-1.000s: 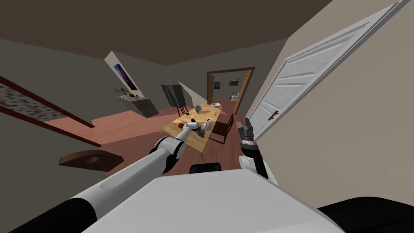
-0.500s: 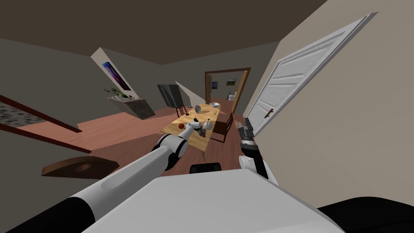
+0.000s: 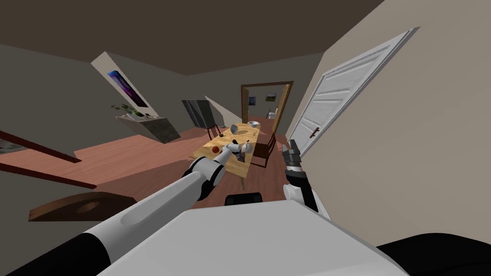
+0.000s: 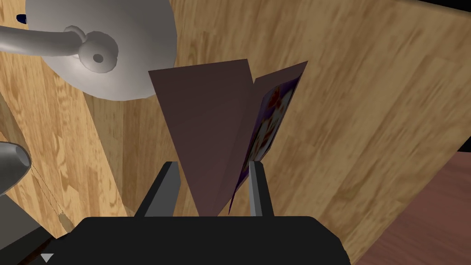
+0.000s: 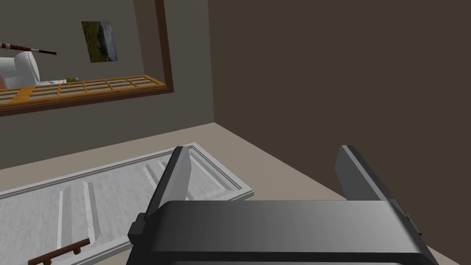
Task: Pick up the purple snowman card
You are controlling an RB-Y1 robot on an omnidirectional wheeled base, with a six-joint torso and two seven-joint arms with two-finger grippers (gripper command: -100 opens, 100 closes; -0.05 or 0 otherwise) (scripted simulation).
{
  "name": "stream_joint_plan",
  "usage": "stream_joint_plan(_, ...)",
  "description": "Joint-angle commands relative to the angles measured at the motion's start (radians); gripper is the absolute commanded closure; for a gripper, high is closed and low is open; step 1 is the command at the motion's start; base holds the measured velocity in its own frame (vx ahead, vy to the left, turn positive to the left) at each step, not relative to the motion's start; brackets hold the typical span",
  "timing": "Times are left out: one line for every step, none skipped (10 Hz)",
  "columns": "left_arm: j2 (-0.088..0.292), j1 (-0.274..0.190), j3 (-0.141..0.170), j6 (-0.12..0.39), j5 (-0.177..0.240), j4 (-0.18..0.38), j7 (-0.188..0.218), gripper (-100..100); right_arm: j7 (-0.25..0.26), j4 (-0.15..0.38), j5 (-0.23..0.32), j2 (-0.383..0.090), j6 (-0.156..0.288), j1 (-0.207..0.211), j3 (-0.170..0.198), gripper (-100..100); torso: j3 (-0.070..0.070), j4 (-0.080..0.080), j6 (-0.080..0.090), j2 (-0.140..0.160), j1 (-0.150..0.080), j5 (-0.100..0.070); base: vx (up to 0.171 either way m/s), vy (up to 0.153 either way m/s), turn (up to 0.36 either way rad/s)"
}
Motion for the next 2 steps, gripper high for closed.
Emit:
stream_joint_plan(0.0,0.0,0.0,0.0,0.0,0.0,0.0,100,0.0,0.0,0.0,0.0,0.0,0.0,0.0,0,0.0,0.0,0.0,0.0,0.0,0.0,-0.006,0.038,-0.006)
stream_joint_plan(0.0,-0.001,0.0,-0.002,0.0,0.003,0.002,0,0.0,0.0,0.0,0.0,0.0,0.0,0.0,0,-0.001,0.0,0.0,-0.001,-0.003,0.0,-0.002,0.009,0.002)
